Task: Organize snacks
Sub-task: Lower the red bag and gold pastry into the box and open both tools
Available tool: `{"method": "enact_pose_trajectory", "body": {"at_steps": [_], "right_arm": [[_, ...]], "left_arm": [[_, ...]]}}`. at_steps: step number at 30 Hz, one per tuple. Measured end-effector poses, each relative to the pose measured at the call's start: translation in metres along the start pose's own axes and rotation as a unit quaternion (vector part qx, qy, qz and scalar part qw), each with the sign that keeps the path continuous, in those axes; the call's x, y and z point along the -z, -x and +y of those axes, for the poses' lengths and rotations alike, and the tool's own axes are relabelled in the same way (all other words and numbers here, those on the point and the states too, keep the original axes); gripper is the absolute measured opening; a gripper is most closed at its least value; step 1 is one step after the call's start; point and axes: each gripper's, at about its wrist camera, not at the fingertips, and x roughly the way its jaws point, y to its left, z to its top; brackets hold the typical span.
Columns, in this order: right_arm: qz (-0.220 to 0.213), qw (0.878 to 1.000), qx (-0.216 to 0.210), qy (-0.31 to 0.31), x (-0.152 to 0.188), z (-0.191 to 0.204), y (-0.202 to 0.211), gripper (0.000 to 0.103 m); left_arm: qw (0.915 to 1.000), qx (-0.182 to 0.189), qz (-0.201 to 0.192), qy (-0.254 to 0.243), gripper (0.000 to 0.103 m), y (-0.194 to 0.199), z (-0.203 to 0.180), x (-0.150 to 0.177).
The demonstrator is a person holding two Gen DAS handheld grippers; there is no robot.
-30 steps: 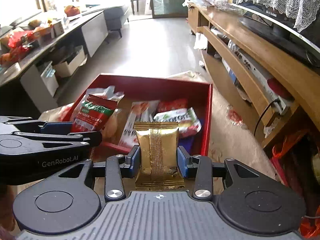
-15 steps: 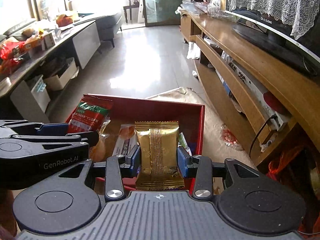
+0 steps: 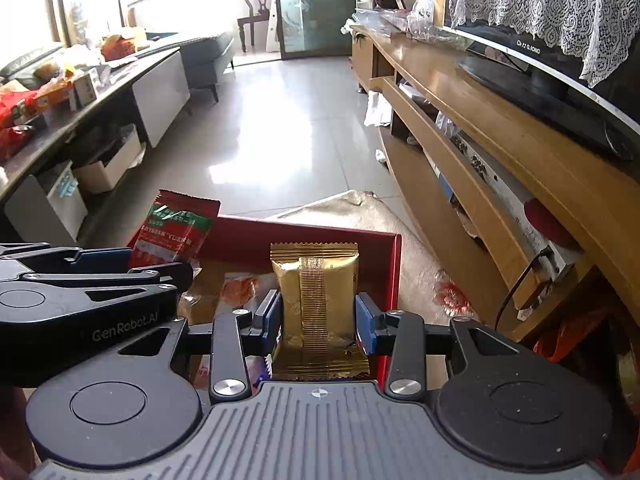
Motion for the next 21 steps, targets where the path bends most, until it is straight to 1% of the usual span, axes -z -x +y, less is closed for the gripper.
{"method": "enact_pose_trajectory", "body": {"at_steps": [12,21], "right_arm": [[0.008,1.000,0.005,-0.002,-0.005,-0.002,-0.016,0.048],[0.035,0.999,0.005,-0.007,-0.001,-0.005,-0.037,0.048]], "left_arm": [[0.9999,-0.006,0.009,0.000,0.040,-0.019,-0.003,-0.004],[0.9993,-0.016,0.033,-0.007,0.040,-0.043,-0.005,0.001]]}}
